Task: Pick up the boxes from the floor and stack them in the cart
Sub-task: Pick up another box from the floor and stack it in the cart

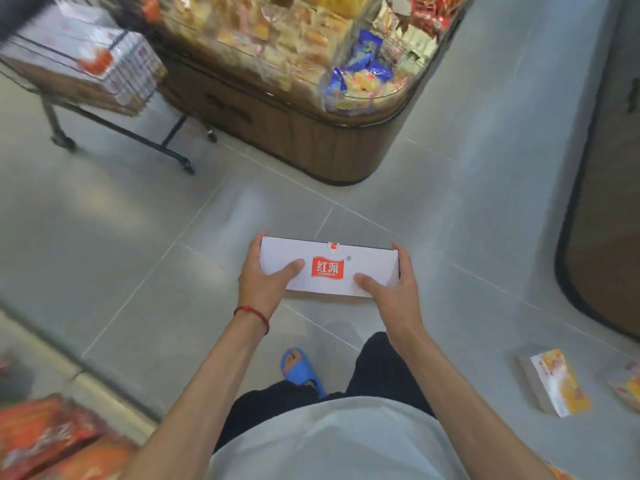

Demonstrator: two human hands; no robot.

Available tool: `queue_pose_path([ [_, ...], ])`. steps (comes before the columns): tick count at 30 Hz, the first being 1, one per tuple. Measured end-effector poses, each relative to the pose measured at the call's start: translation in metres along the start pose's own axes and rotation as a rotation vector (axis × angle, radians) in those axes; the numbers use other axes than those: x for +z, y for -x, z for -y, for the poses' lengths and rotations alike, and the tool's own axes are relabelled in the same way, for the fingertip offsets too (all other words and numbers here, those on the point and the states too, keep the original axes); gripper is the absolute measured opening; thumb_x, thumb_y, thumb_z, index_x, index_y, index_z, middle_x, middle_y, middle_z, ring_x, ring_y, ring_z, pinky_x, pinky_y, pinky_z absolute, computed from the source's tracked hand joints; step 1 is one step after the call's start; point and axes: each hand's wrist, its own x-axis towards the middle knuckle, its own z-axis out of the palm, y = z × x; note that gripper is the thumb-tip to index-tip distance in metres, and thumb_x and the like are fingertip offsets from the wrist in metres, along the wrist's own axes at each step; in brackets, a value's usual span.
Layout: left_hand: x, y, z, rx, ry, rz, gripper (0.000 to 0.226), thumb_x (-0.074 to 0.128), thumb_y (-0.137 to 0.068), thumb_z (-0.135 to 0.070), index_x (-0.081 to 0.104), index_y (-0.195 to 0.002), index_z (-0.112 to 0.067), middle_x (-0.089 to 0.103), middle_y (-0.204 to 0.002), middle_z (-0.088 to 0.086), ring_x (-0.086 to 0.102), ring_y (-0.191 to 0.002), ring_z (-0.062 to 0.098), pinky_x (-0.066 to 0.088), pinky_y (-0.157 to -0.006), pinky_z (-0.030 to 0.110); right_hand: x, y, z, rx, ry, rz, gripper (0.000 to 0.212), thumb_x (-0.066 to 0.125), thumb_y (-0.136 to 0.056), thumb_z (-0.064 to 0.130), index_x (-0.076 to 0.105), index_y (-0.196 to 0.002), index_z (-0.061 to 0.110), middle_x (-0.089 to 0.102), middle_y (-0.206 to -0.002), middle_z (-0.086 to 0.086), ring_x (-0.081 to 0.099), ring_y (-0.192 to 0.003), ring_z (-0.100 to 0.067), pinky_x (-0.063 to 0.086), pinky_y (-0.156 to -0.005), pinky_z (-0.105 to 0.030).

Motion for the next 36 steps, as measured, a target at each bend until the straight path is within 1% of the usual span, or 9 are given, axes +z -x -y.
queue_pose_path([
  [3, -0.063, -0.023, 0.000, -0.014, 0.038, -0.079, 0.076, 0.084, -0.078, -0.014, 0.045, -0.141, -0.027, 0.060, -0.118, -0.014, 0.059, -0.111, 0.012, 0.049, -0.098, 0.027, 0.067, -0.007, 0.023, -0.035, 0.046, 0.084, 0.082, 0.081, -0.087, 0.014, 0.035, -0.152, 0.036, 0.050, -0.144, 0.009, 0.053, -0.130, -0.017, 0.055, -0.105, -0.043],
  [7, -0.127, -0.053, 0.001, -0.024, 0.084, -0.155, 0.080, 0.084, -0.077, -0.010, 0.040, -0.141, -0.029, 0.055, -0.114, -0.025, 0.057, -0.110, 0.004, 0.047, -0.094, 0.020, 0.141, -0.029, 0.053, -0.090, 0.122, 0.219, 0.082, 0.080, -0.088, 0.011, 0.034, -0.153, 0.032, 0.048, -0.142, 0.009, 0.052, -0.128, -0.015, 0.056, -0.079, -0.015],
  [11, -0.184, -0.096, -0.002, -0.066, 0.120, -0.194, 0.107, 0.092, -0.063, -0.019, 0.031, -0.151, -0.026, 0.052, -0.138, -0.009, 0.052, -0.128, 0.011, 0.046, -0.109, 0.035, 0.215, -0.066, 0.086, -0.108, 0.220, 0.409, 0.100, 0.088, -0.080, 0.014, 0.027, -0.157, 0.034, 0.049, -0.135, 0.025, 0.053, -0.126, 0.000, 0.054, -0.101, -0.027],
  [14, -0.225, -0.140, -0.016, -0.071, 0.112, -0.233, 0.118, 0.094, -0.062, -0.012, 0.023, -0.155, -0.026, 0.045, -0.148, -0.004, 0.047, -0.134, 0.015, 0.043, -0.112, 0.039, 0.275, -0.095, 0.113, -0.100, 0.246, 0.540, 0.113, 0.091, -0.076, 0.012, 0.019, -0.161, 0.034, 0.048, -0.135, 0.026, 0.052, -0.127, -0.001, 0.055, -0.093, -0.018],
  [18, -0.277, -0.201, -0.042, -0.072, 0.108, -0.281, 0.114, 0.089, -0.067, 0.001, 0.020, -0.156, -0.022, 0.047, -0.133, -0.015, 0.051, -0.122, 0.003, 0.048, -0.098, 0.018, 0.356, -0.132, 0.151, -0.055, 0.217, 0.626, 0.113, 0.088, -0.077, 0.003, 0.016, -0.161, 0.030, 0.044, -0.124, 0.032, 0.054, -0.117, 0.001, 0.050, -0.069, -0.004],
  [22, -0.331, -0.256, -0.068, -0.053, 0.140, -0.350, 0.113, 0.088, -0.068, 0.004, 0.020, -0.155, -0.022, 0.044, -0.118, -0.029, 0.049, -0.104, -0.016, 0.046, -0.072, 0.001, 0.438, -0.170, 0.190, -0.110, 0.251, 0.730, 0.115, 0.089, -0.075, 0.003, 0.017, -0.159, 0.032, 0.048, -0.120, 0.033, 0.055, -0.109, 0.017, 0.053, -0.069, -0.009],
  [28, -0.411, -0.340, -0.096, 0.004, 0.148, -0.387, 0.117, 0.089, -0.064, 0.004, 0.019, -0.155, -0.019, 0.047, -0.120, -0.024, 0.052, -0.105, -0.019, 0.048, -0.077, 0.003, 0.556, -0.213, 0.243, -0.167, 0.286, 0.775, 0.119, 0.092, -0.073, 0.009, 0.016, -0.161, 0.034, 0.047, -0.134, 0.019, 0.052, -0.127, -0.010, 0.057, -0.070, -0.013],
  [32, -0.469, -0.409, -0.114, 0.055, 0.147, -0.353, 0.108, 0.086, -0.063, 0.012, 0.025, -0.145, -0.024, 0.050, -0.118, -0.020, 0.055, -0.099, -0.023, 0.050, -0.073, 0.006, 0.634, -0.240, 0.275, -0.219, 0.289, 0.717, 0.117, 0.094, -0.071, 0.010, 0.020, -0.158, 0.034, 0.047, -0.132, 0.024, 0.052, -0.123, -0.002, 0.055, -0.075, -0.010],
  [36, -0.528, -0.487, -0.140, 0.148, 0.079, -0.264, 0.096, 0.088, -0.061, 0.009, 0.034, -0.124, -0.039, 0.050, -0.114, -0.019, 0.054, -0.099, -0.022, 0.049, -0.073, 0.006, 0.703, -0.259, 0.305, -0.246, 0.254, 0.632, 0.114, 0.095, -0.071, 0.015, 0.023, -0.156, 0.037, 0.049, -0.118, 0.047, 0.052, -0.122, 0.010, 0.059, -0.098, -0.033],
])
